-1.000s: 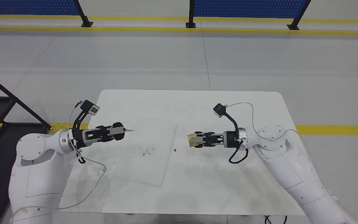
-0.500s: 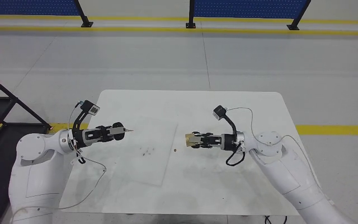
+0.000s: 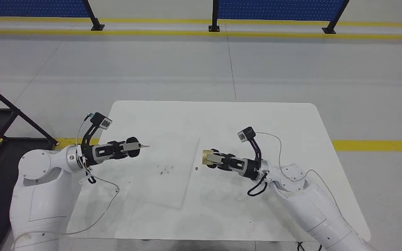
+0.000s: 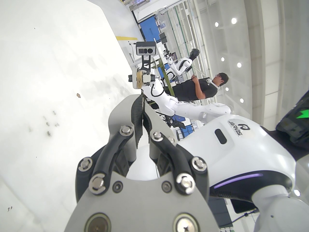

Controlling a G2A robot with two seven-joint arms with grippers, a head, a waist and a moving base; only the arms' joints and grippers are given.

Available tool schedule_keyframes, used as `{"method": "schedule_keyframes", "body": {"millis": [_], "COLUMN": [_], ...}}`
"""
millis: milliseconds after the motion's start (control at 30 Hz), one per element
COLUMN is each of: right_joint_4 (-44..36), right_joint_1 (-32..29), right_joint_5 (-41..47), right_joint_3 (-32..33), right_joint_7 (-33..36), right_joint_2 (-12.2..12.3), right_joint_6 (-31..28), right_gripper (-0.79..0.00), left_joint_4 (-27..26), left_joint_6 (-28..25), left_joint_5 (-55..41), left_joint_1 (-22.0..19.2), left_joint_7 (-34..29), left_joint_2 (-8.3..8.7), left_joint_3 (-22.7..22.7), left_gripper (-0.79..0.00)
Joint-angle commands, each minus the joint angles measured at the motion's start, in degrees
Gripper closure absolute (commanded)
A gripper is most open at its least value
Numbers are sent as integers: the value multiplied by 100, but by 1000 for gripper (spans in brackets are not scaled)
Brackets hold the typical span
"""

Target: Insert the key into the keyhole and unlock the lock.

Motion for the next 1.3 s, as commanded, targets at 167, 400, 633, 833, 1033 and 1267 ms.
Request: {"method": "schedule_keyframes", "body": {"millis": [167,400,633,833,1033,1267], "right_joint_4": [22,22,22,22,22,22], "right_joint_1": [-2,-2,-2,-2,-2,-2], "right_joint_5": [82,82,82,82,82,82], "right_joint_3": [-5,-5,-5,-5,-5,-5], "right_joint_7": [93,93,93,93,93,93], "right_joint_2": [-4,-4,-4,-4,-4,-4], "right_joint_6": [-43,-43,-43,-43,-43,-43], "right_gripper": [0,0,0,0,0,0], "left_joint_4": [0,-252,-648,-437,-248,-252], "left_joint_6": [0,29,-420,-780,-944,-1031], "left_joint_5": [0,-230,95,188,151,66], "left_joint_1": [0,97,101,-103,-132,-103], "left_joint_7": [0,66,335,886,1101,1199], "left_joint_2": [0,-13,-61,-119,-141,-141], "left_joint_3": [0,154,976,1539,1865,1915], "left_gripper": [0,0,0,0,0,0]}}
